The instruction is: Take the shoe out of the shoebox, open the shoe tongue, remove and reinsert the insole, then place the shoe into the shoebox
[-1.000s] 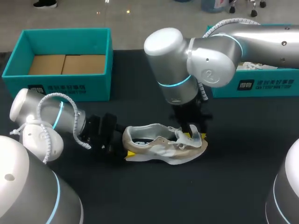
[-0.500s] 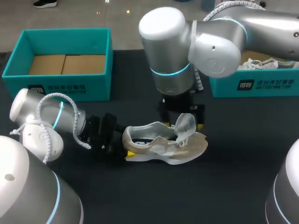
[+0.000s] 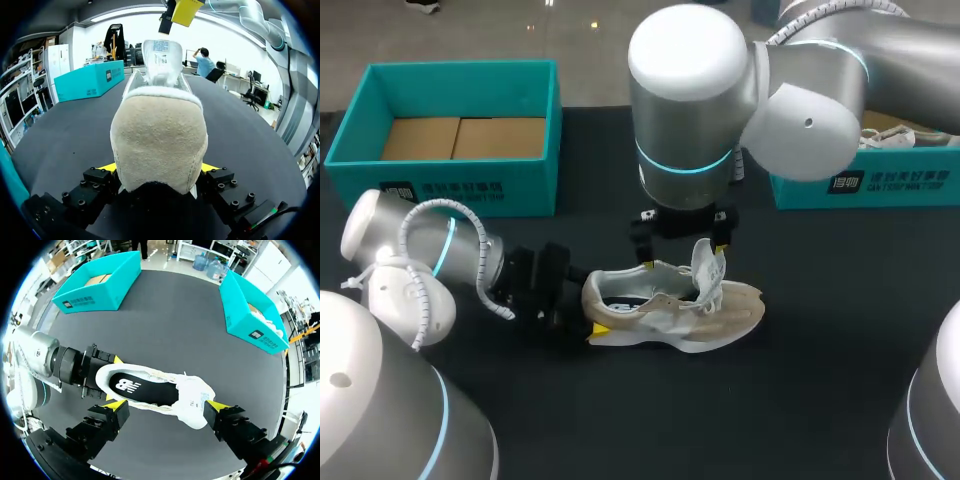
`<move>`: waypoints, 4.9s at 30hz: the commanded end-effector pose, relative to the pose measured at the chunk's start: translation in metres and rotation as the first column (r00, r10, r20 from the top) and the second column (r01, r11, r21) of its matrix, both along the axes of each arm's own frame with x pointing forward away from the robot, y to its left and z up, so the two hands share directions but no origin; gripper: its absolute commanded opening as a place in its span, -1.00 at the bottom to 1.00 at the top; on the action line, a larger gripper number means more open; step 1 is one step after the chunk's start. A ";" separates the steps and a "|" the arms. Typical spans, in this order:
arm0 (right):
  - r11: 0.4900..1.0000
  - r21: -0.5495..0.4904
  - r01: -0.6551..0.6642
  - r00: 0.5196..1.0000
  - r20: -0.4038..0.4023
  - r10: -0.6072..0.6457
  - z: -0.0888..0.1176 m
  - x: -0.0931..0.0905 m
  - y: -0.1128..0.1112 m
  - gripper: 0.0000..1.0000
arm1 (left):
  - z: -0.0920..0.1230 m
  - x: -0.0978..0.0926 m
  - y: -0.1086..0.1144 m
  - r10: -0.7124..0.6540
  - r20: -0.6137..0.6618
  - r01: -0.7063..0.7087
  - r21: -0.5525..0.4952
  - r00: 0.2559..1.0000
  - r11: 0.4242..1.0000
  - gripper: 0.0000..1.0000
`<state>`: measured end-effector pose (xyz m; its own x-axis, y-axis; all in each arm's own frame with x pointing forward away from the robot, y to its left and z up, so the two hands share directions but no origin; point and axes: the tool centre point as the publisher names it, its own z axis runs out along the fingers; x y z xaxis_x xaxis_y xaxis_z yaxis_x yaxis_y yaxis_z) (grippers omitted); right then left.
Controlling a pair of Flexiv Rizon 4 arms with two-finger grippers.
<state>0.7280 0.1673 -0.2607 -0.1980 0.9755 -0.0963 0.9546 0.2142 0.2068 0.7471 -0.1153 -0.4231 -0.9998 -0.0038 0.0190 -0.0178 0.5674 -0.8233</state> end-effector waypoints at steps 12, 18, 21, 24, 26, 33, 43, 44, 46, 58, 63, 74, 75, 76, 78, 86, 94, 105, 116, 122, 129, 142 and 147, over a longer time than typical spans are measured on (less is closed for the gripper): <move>0.914 -0.080 -0.398 0.911 0.080 0.404 0.000 0.000 0.016 1.00 | -0.003 0.000 -0.001 0.001 0.001 -0.001 0.003 1.000 1.000 -1.00; 0.618 -0.236 -0.750 0.629 0.035 0.777 0.004 -0.008 0.031 1.00 | -0.003 0.000 -0.001 0.001 0.001 -0.001 0.003 1.000 1.000 -1.00; 0.521 -0.265 -0.812 0.542 -0.010 0.840 0.001 -0.006 0.033 1.00 | -0.003 0.000 -0.001 0.001 0.001 -0.001 0.003 1.000 1.000 -1.00; 0.427 -0.288 -0.857 0.460 -0.055 0.886 0.001 -0.004 0.036 -0.26 | -0.003 0.000 -0.001 0.001 0.001 -0.001 0.003 1.000 1.000 -1.00; 0.371 -0.300 -0.879 0.409 -0.072 0.910 0.002 -0.002 0.038 -1.00 | -0.003 0.000 -0.001 0.001 0.001 -0.001 0.003 1.000 1.000 -1.00; 0.383 -0.298 -0.874 0.426 -0.095 0.900 0.001 0.000 0.038 -1.00 | -0.003 0.000 -0.001 0.001 0.001 -0.001 0.003 1.000 1.000 -1.00; 0.383 -0.298 -0.874 0.426 -0.095 0.900 0.001 0.000 0.038 -1.00 | -0.003 0.000 -0.001 0.001 0.001 -0.001 0.003 1.000 1.000 -1.00; 0.377 -0.297 -0.878 0.420 -0.095 0.903 -0.001 0.003 0.038 -1.00 | -0.003 0.000 -0.001 0.001 0.001 -0.001 0.003 1.000 1.000 -1.00; 0.351 -0.308 -0.884 0.404 -0.127 0.906 -0.005 0.007 0.040 -1.00 | -0.003 0.000 -0.001 0.001 0.001 -0.001 0.003 1.000 1.000 -1.00; 0.304 -0.260 -0.916 0.353 -0.167 0.921 -0.056 0.023 0.044 -1.00 | -0.003 0.000 -0.001 0.001 0.001 -0.001 0.003 1.000 1.000 -1.00; 0.278 -0.264 -0.924 0.338 -0.217 0.916 -0.063 0.024 0.042 -1.00 | -0.003 0.000 -0.001 0.001 0.001 -0.001 0.003 1.000 1.000 -1.00; 0.278 -0.264 -0.924 0.338 -0.217 0.916 -0.063 0.024 0.042 -1.00 | -0.003 0.000 -0.001 0.001 0.001 -0.001 0.003 1.000 1.000 -1.00; 0.278 -0.264 -0.924 0.338 -0.217 0.916 -0.063 0.024 0.042 -1.00 | -0.003 0.000 -0.001 0.001 0.001 -0.001 0.003 1.000 1.000 -1.00; 0.278 -0.264 -0.924 0.338 -0.217 0.916 -0.063 0.024 0.042 -1.00 | -0.003 0.000 -0.001 0.001 0.001 -0.001 0.003 1.000 1.000 -1.00; 0.280 -0.239 -0.930 0.330 -0.206 0.921 -0.073 0.029 0.043 -1.00 | -0.003 0.000 -0.001 0.001 0.001 -0.001 0.003 1.000 1.000 -1.00; 0.250 -0.205 -0.946 0.297 -0.244 0.923 -0.100 0.036 0.049 -1.00 | -0.003 0.000 -0.001 0.001 0.001 -0.001 0.003 1.000 1.000 -1.00; 0.250 -0.168 -0.954 0.290 -0.286 0.913 -0.114 0.036 0.032 -1.00 | -0.003 0.000 -0.001 0.001 0.001 -0.001 0.003 1.000 1.000 -1.00; 0.242 -0.097 -0.965 0.261 -0.342 0.903 -0.125 0.006 0.022 -1.00 | -0.003 0.000 -0.001 0.001 0.001 -0.001 0.003 1.000 1.000 -1.00; 0.325 -0.124 -0.938 0.347 -0.279 0.895 -0.138 0.022 0.023 -0.56 | -0.003 0.000 -0.001 0.001 0.001 -0.001 0.003 1.000 1.000 -1.00; 0.331 -0.134 -0.934 0.356 -0.263 0.897 -0.141 0.026 0.023 -0.22 | -0.003 0.000 -0.001 0.001 0.001 -0.001 0.003 1.000 1.000 -1.00; 0.333 -0.111 -0.937 0.351 -0.275 0.895 -0.157 0.034 0.025 -0.19 | -0.003 0.000 -0.001 0.001 0.001 -0.001 0.003 1.000 1.000 -1.00; 0.331 0.016 -0.944 0.306 -0.338 0.890 -0.202 0.021 0.024 -0.17 | -0.003 0.000 -0.001 0.001 0.001 -0.001 0.003 1.000 1.000 -1.00; 0.330 0.044 -0.943 0.296 -0.338 0.893 -0.197 0.014 0.024 -0.13 | -0.003 0.000 -0.001 0.001 0.001 -0.001 0.003 1.000 1.000 -1.00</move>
<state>0.7504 0.1904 -0.4118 -0.9927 0.1192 0.0166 0.1164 0.9861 -0.1183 0.7467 -0.1152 -0.4238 -0.9998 -0.0035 0.0196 -0.0181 0.5678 -0.8230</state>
